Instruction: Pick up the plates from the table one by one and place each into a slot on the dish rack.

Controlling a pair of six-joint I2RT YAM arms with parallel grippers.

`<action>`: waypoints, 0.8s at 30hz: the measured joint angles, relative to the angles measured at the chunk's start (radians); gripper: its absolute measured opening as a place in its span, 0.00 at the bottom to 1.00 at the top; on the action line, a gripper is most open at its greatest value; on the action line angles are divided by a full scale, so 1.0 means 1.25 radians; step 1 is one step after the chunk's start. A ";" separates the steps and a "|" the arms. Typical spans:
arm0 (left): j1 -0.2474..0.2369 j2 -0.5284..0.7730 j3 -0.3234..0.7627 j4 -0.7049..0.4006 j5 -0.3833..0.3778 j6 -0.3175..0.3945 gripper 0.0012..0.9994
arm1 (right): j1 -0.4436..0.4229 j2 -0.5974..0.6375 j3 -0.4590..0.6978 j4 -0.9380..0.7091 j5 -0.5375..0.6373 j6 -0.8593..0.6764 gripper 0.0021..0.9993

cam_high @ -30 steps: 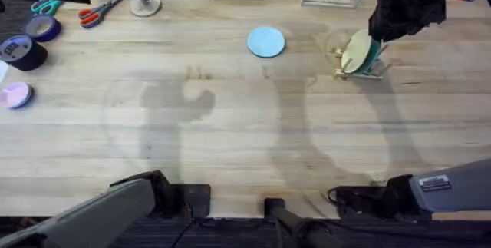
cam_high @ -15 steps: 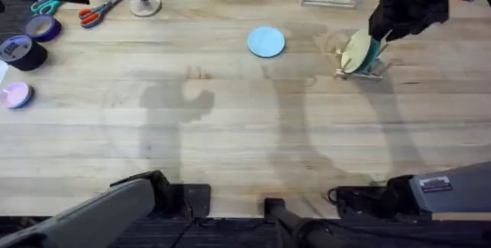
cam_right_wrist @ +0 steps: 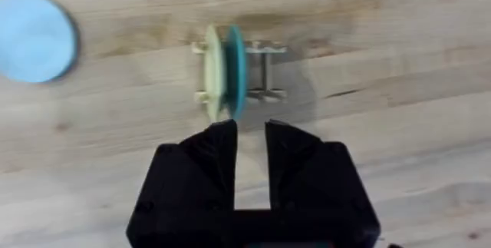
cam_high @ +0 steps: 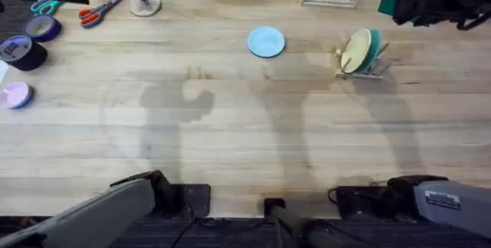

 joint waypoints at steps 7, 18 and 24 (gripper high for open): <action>0.000 0.000 0.000 0.000 0.000 0.000 1.00 | 0.000 -0.058 0.000 0.000 -0.129 0.007 0.58; 0.000 0.000 0.000 0.004 0.000 0.000 0.99 | 0.000 -0.087 0.000 0.005 -0.285 0.006 0.78; 0.000 0.000 0.000 -0.004 0.013 0.000 0.27 | 0.000 -0.087 0.000 0.009 -0.306 0.005 0.96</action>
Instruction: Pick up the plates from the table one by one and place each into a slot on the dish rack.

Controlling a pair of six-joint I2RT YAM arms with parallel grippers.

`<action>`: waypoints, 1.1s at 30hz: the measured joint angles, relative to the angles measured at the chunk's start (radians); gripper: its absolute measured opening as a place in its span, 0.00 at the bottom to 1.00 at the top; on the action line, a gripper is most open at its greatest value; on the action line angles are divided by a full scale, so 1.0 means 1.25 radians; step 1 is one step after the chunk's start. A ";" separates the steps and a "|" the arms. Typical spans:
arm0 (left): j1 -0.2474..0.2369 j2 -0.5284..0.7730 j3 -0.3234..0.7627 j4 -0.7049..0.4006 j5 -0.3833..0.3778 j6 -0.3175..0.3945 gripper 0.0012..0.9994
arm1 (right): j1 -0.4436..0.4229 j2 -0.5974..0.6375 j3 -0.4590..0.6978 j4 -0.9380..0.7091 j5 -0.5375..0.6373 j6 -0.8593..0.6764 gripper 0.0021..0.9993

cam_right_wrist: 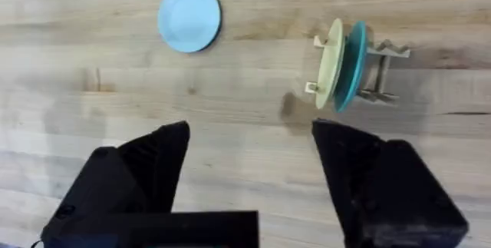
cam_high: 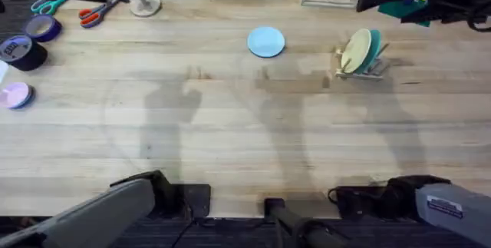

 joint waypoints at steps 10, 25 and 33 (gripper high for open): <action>-0.045 0.009 0.000 0.025 0.121 -0.006 0.04 | 0.000 0.000 0.000 0.000 -0.006 0.000 0.98; -0.278 0.262 0.001 0.198 0.122 -0.120 0.04 | 0.000 0.000 0.000 0.000 -0.006 0.000 0.99; -0.321 0.384 0.001 0.291 0.132 -0.154 0.04 | 0.000 0.000 0.000 0.000 -0.006 0.000 0.99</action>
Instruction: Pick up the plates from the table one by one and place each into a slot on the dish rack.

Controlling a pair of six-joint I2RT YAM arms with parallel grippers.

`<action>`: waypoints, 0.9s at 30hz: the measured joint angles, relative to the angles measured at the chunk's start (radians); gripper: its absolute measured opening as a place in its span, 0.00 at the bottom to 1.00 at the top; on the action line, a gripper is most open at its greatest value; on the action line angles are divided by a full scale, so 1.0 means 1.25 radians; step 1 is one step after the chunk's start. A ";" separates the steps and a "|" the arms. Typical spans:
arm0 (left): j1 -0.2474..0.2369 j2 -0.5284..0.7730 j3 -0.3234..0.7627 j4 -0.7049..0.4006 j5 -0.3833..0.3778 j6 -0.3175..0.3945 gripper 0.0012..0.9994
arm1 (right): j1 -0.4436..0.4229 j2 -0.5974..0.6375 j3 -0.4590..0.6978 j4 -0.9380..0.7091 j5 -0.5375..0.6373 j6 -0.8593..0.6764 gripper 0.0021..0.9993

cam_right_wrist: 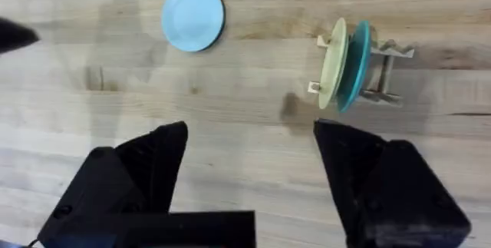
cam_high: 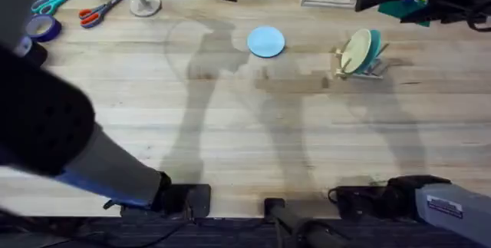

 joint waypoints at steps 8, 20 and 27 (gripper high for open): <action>-0.006 0.098 0.000 0.078 0.024 -0.030 0.04 | 0.000 0.000 0.000 -0.001 -0.009 0.000 0.99; -0.006 0.252 0.000 0.157 0.092 -0.067 0.04 | 0.000 0.000 0.000 -0.001 -0.015 0.000 0.99; -0.006 0.326 0.000 0.201 0.114 -0.115 0.04 | 0.000 0.000 0.000 -0.001 -0.015 0.000 0.99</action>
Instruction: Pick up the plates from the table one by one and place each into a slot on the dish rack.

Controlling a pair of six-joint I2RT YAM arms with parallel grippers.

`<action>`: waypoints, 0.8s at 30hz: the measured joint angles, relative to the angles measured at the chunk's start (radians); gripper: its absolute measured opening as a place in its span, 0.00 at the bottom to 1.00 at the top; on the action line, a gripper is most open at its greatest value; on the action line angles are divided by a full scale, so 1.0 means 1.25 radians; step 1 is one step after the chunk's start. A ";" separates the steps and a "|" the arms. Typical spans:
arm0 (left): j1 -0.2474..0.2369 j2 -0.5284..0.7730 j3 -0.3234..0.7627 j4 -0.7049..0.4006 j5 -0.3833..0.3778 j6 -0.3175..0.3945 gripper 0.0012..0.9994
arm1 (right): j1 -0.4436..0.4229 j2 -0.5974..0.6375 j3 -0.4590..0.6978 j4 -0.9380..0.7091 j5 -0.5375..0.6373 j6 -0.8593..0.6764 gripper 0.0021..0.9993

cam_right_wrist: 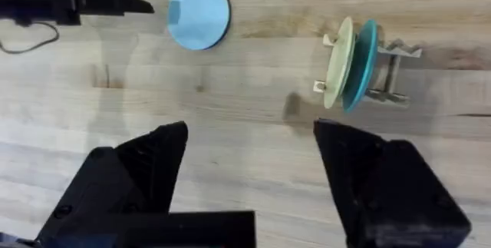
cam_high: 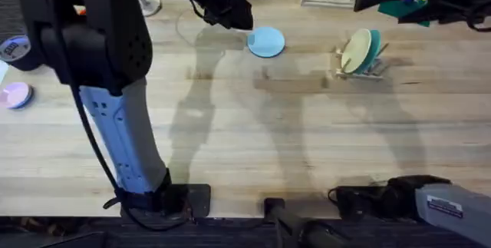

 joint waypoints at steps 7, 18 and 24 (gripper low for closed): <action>0.000 0.010 0.000 0.036 0.011 -0.061 0.04 | 0.000 0.000 0.000 0.000 0.000 0.000 0.99; -0.002 0.036 0.000 0.036 0.015 -0.109 0.04 | 0.000 0.000 0.000 0.000 0.000 0.000 0.99; -0.002 0.038 0.000 0.037 0.015 -0.142 0.04 | 0.000 0.000 0.000 0.000 0.000 0.000 0.99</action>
